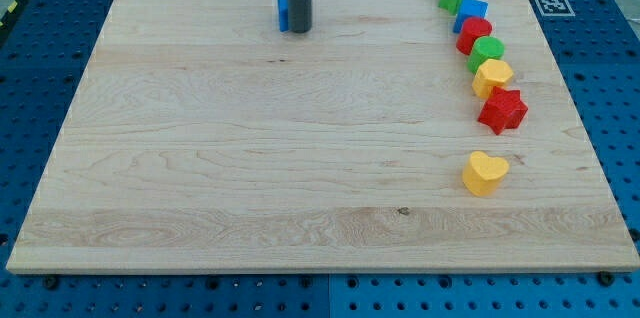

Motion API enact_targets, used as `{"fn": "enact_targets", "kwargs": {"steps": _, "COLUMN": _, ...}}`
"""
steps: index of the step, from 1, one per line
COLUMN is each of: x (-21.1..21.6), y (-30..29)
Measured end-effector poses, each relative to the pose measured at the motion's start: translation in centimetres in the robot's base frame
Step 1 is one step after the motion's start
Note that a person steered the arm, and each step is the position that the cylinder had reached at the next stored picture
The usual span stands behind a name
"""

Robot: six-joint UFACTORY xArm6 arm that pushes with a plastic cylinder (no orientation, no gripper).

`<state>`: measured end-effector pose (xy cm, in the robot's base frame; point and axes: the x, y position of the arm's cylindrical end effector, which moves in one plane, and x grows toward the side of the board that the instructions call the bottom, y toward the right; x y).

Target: Push the blue triangle towards top left

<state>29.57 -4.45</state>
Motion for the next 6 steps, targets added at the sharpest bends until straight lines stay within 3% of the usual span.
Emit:
{"fn": "enact_targets", "kwargs": {"steps": 1, "x": -1.4, "y": -2.0}}
{"fn": "enact_targets", "kwargs": {"steps": 4, "x": -3.2, "y": 4.9}}
{"fn": "enact_targets", "kwargs": {"steps": 6, "x": -3.6, "y": -1.3}}
